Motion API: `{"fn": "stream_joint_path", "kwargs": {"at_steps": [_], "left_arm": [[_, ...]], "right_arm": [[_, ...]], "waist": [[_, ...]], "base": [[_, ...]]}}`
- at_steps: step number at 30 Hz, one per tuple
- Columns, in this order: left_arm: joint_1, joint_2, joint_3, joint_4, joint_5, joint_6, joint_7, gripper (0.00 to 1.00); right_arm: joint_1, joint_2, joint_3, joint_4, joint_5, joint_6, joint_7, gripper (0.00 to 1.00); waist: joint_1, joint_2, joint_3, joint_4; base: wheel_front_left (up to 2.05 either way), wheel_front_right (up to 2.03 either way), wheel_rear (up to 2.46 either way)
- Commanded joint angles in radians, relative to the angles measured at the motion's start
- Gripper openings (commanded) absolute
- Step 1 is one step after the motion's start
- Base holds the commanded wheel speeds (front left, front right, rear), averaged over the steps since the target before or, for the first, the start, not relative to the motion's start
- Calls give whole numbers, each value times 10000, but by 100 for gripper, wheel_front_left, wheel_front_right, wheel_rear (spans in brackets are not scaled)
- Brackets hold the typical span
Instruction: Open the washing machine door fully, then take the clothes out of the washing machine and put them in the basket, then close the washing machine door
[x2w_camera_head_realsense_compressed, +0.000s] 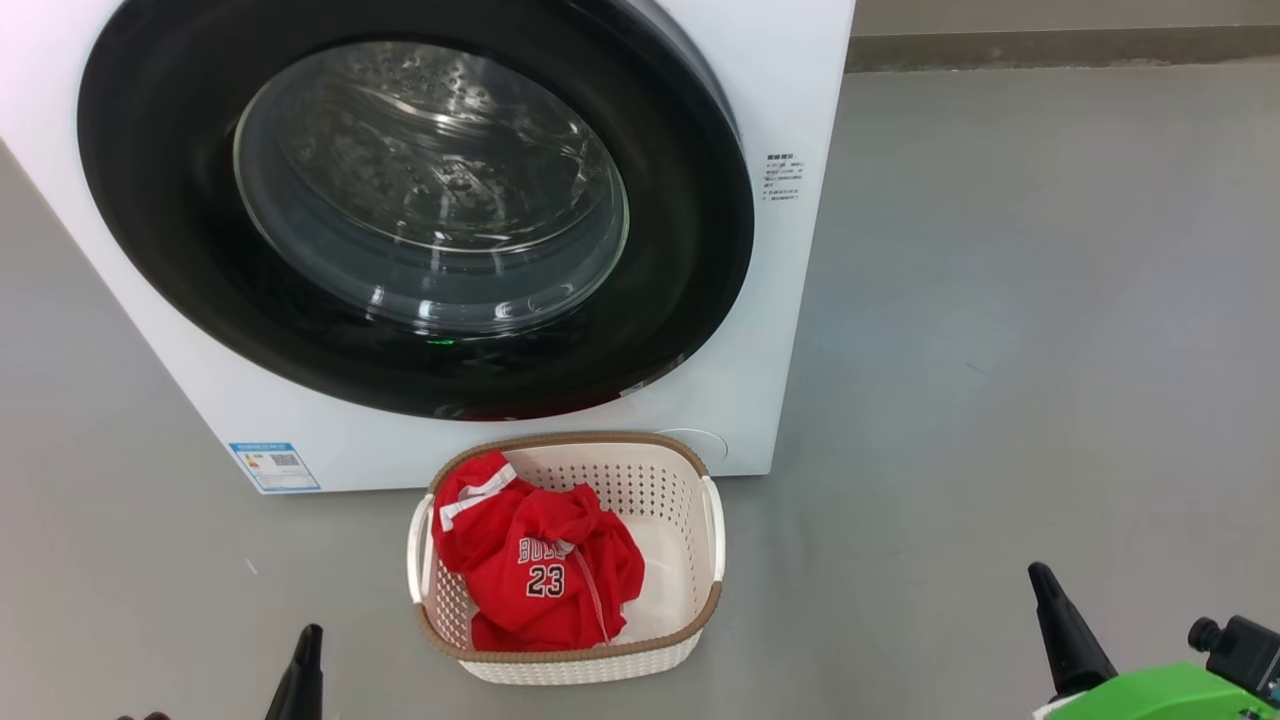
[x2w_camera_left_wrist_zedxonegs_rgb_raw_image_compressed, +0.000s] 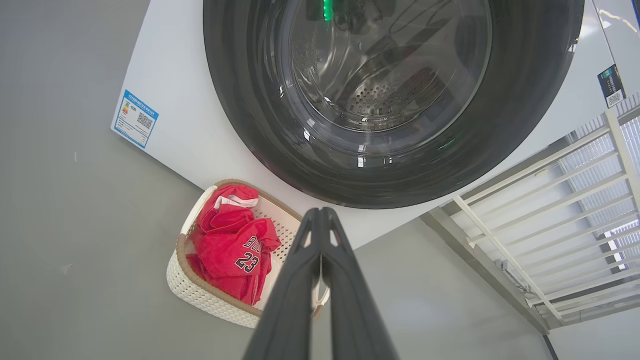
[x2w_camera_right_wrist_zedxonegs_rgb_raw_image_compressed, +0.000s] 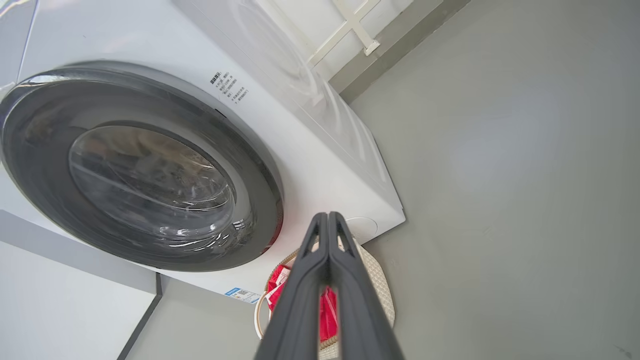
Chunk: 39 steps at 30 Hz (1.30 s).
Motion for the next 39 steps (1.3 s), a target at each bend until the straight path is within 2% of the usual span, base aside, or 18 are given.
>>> {"fn": "stream_joint_path", "kwargs": {"at_steps": [1,39], "left_arm": [[-407,62,240,-255,-268,-35,52,0],[-1010,-45,492,-294,-4363,-56,1144,0]], "right_arm": [[-521,-100,-4,-293,288,-17,39,0],[-1228,62,-494,-489,4043,-28,1162,0]], "waist": [[-1,0,0,-4],[-1,0,-10,-132]], "base": [[0,0,0],[0,0,0]]}}
